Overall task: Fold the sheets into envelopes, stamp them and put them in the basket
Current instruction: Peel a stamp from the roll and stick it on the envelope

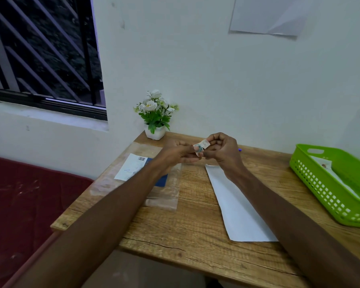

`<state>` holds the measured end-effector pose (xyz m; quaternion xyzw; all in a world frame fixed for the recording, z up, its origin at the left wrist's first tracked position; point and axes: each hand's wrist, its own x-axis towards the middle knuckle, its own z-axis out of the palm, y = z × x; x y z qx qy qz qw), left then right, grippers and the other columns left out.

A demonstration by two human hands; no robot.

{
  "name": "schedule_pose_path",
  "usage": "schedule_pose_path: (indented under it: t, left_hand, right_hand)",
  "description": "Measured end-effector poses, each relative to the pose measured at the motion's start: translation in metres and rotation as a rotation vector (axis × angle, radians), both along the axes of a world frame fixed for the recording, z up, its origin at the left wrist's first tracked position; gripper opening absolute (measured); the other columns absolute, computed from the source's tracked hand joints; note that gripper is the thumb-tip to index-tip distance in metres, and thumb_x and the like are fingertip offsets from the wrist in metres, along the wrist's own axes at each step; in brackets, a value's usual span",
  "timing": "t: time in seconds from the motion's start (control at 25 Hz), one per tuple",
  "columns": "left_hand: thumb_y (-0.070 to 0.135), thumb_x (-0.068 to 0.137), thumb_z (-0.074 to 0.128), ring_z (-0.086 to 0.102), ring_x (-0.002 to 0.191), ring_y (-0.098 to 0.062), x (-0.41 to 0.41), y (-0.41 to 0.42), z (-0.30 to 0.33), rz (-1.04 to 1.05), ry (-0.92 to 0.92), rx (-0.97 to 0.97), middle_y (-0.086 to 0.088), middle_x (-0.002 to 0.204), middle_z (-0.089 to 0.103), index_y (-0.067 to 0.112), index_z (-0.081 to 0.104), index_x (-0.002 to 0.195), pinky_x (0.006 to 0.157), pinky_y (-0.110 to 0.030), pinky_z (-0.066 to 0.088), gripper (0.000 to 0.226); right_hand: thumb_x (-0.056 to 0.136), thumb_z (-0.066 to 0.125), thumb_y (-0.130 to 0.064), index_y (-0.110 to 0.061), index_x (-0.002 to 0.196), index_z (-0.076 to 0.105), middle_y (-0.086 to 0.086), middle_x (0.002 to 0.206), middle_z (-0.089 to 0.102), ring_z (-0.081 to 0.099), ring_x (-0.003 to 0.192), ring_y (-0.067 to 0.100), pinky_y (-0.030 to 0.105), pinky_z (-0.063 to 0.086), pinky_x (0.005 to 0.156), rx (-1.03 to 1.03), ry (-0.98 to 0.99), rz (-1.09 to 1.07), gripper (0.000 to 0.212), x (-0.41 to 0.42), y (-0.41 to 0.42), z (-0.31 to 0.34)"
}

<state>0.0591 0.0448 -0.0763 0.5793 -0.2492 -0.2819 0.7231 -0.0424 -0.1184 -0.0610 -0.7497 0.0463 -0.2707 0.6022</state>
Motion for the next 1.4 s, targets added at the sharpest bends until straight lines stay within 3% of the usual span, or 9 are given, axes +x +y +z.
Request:
schedule_pose_path:
  t: [0.2, 0.28, 0.4, 0.52, 0.72, 0.96, 1.16, 1.28, 1.4]
  left_hand:
    - [-0.002, 0.091, 0.065, 0.078, 0.083, -0.03, -0.002, -0.002, 0.004, 0.261, -0.11, 0.194, -0.025, 0.096, 0.074, -0.005, 0.061, 0.12, 0.076, -0.042, 0.065, 0.03]
    - [0.0, 0.089, 0.063, 0.076, 0.079, -0.025, -0.002, 0.0, 0.004, 0.433, -0.354, 0.318, -0.018, 0.093, 0.073, -0.001, 0.062, 0.121, 0.075, -0.043, 0.065, 0.033]
    - [0.011, 0.083, 0.069, 0.069, 0.092, -0.023, -0.006, 0.006, 0.004, 0.558, -0.747, 0.501, -0.011, 0.1, 0.073, 0.006, 0.068, 0.119, 0.083, -0.041, 0.058, 0.036]
    - [0.019, 0.081, 0.074, 0.068, 0.093, -0.021, -0.008, 0.007, 0.003, 0.588, -0.815, 0.559, -0.004, 0.1, 0.073, 0.012, 0.073, 0.111, 0.079, -0.042, 0.058, 0.031]
    - [0.023, 0.08, 0.076, 0.067, 0.096, -0.023, -0.007, 0.01, 0.004, 0.623, -0.848, 0.633, -0.004, 0.105, 0.072, 0.013, 0.071, 0.11, 0.078, -0.039, 0.055, 0.032]
    - [0.021, 0.078, 0.078, 0.066, 0.097, -0.023, -0.008, 0.008, 0.003, 0.609, -0.882, 0.656, -0.004, 0.105, 0.072, 0.014, 0.074, 0.108, 0.073, -0.035, 0.05, 0.03]
    - [0.021, 0.078, 0.074, 0.067, 0.096, -0.018, -0.02, 0.0, 0.002, 0.546, -0.933, 0.654, 0.002, 0.104, 0.074, 0.018, 0.079, 0.1, 0.079, -0.033, 0.054, 0.023]
    - [0.027, 0.079, 0.073, 0.068, 0.088, -0.013, -0.03, -0.005, 0.006, 0.509, -0.972, 0.612, 0.007, 0.091, 0.075, 0.021, 0.079, 0.096, 0.077, -0.032, 0.055, 0.019]
    - [0.029, 0.081, 0.071, 0.064, 0.078, -0.006, -0.045, -0.011, 0.008, 0.492, -1.032, 0.56, 0.01, 0.078, 0.072, 0.023, 0.078, 0.093, 0.066, -0.026, 0.048, 0.016]
  right_hand:
    - [0.056, 0.087, 0.017, 0.004, 0.094, 0.066, 0.011, 0.079, 0.075, 0.075, 0.071, 0.019, 0.027, 0.056, 0.055, -0.049, 0.116, -0.08, 0.046, 0.025, -0.006, 0.004]
    - [0.055, 0.088, 0.016, 0.003, 0.093, 0.067, 0.012, 0.082, 0.075, 0.076, 0.077, 0.024, 0.031, 0.059, 0.057, -0.111, 0.155, -0.133, 0.046, 0.038, -0.01, 0.008]
    - [0.053, 0.089, 0.011, -0.005, 0.088, 0.069, 0.014, 0.084, 0.074, 0.075, 0.085, 0.03, 0.044, 0.064, 0.067, -0.224, 0.205, -0.196, 0.043, 0.059, -0.006, 0.011]
    - [0.054, 0.091, 0.006, -0.011, 0.082, 0.069, 0.014, 0.084, 0.073, 0.074, 0.086, 0.032, 0.049, 0.062, 0.073, -0.335, 0.242, -0.212, 0.04, 0.075, 0.002, 0.007]
    - [0.055, 0.093, -0.002, -0.011, 0.087, 0.069, 0.007, 0.084, 0.074, 0.072, 0.084, 0.025, 0.038, 0.058, 0.071, -0.532, 0.253, -0.206, 0.041, 0.084, 0.007, 0.001]
    - [0.063, 0.092, -0.001, -0.001, 0.093, 0.069, 0.019, 0.086, 0.073, 0.075, 0.081, 0.031, 0.045, 0.064, 0.073, -0.185, 0.137, -0.222, 0.037, 0.065, 0.002, 0.015]
    - [0.074, 0.089, -0.024, 0.002, 0.084, 0.07, 0.018, 0.09, 0.077, 0.077, 0.081, 0.031, 0.038, 0.056, 0.067, 0.16, 0.123, -0.292, 0.034, 0.013, -0.023, 0.023]
    - [0.065, 0.095, -0.03, 0.0, 0.084, 0.071, 0.012, 0.081, 0.075, 0.073, 0.071, 0.02, 0.031, 0.053, 0.06, 0.158, 0.133, -0.249, 0.043, -0.03, -0.039, 0.017]
    - [0.068, 0.089, -0.013, -0.003, 0.081, 0.072, 0.003, 0.08, 0.077, 0.071, 0.071, 0.012, 0.028, 0.055, 0.058, 0.018, 0.162, -0.266, 0.024, -0.061, -0.062, 0.004]
